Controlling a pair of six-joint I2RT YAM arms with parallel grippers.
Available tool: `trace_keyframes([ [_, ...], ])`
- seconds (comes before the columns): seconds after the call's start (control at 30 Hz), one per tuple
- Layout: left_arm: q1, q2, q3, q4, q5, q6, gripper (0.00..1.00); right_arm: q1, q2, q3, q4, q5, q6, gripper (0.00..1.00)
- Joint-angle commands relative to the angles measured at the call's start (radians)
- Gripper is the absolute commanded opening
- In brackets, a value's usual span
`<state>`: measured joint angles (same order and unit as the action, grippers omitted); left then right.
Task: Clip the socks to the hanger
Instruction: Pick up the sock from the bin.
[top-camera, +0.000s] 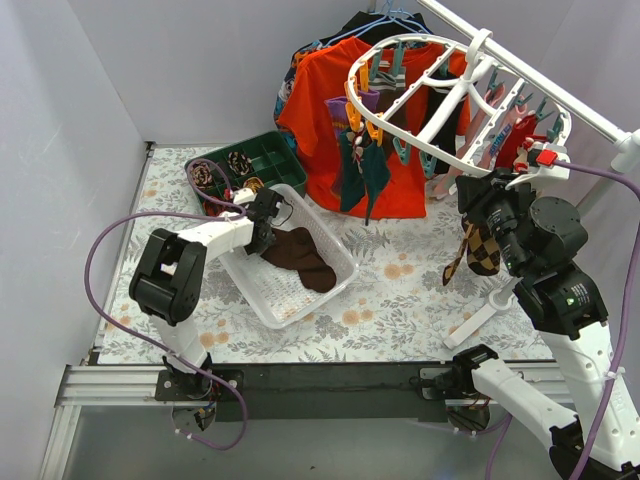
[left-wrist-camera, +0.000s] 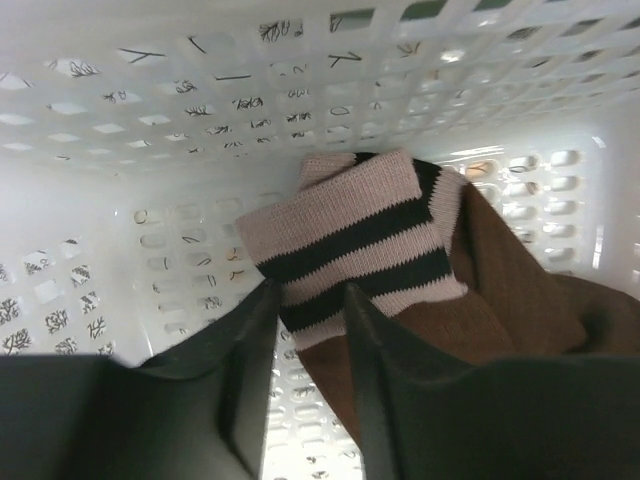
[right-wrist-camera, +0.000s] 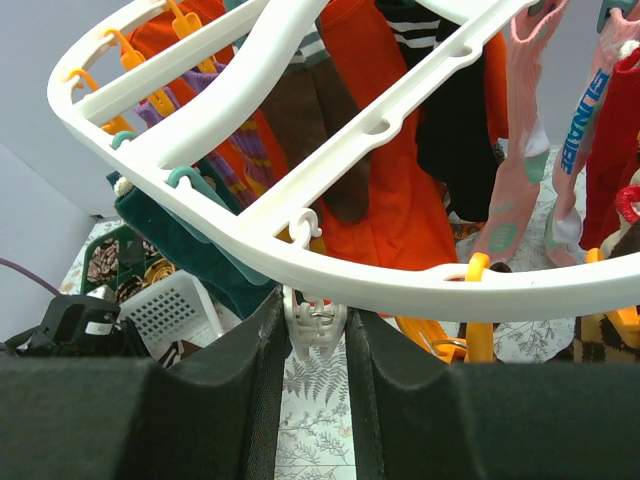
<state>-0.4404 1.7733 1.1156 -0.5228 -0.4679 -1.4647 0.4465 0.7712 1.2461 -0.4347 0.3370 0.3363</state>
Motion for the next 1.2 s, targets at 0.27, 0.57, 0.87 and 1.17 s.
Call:
trace_keyframes([
  [0.27,0.006,-0.052,-0.016,0.014,-0.054,-0.005,0.00,0.001,-0.010,-0.004,0.024,-0.007,-0.017,0.01],
  [0.57,0.003,-0.163,0.027,-0.016,-0.080,0.058,0.09,0.001,-0.007,0.003,0.025,-0.009,-0.019,0.01],
  [0.87,-0.056,-0.152,0.033,0.018,0.005,0.072,0.17,0.001,-0.004,0.004,0.024,-0.015,-0.016,0.01],
  [1.17,-0.165,-0.051,0.079,0.032,-0.023,0.086,0.27,0.001,-0.012,0.000,0.025,-0.010,-0.019,0.01],
])
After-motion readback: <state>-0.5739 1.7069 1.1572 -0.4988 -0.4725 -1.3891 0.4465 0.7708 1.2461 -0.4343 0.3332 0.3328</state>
